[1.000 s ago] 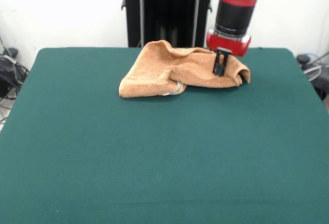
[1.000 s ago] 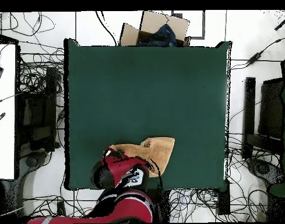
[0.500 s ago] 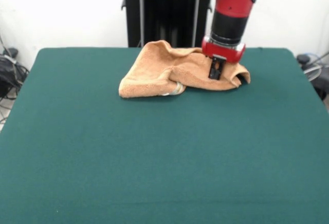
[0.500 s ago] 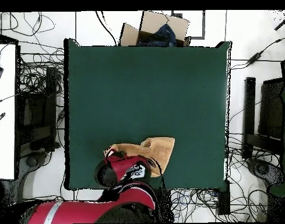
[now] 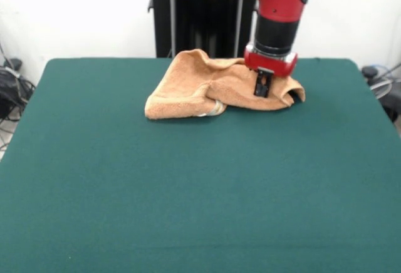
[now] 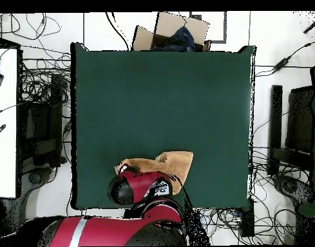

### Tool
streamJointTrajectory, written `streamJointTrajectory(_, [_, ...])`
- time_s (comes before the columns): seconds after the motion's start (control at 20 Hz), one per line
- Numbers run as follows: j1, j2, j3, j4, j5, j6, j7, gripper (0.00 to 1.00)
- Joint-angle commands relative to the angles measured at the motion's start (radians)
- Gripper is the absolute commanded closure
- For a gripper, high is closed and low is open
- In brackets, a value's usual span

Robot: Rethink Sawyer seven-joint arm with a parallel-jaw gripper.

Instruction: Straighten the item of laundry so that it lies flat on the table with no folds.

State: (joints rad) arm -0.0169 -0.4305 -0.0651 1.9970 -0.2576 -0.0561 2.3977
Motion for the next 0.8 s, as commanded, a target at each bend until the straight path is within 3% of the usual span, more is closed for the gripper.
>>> streamJointTrajectory(0.05, [-0.024,0.22,0.183,-0.09,0.122,-0.002,0.168,1.0])
streamJointTrajectory(0.5, [0.043,0.192,0.198,-0.012,0.251,-0.049,0.245,1.0])
streamJointTrajectory(0.8, [0.032,0.193,0.231,0.016,0.305,-0.057,0.244,1.0])
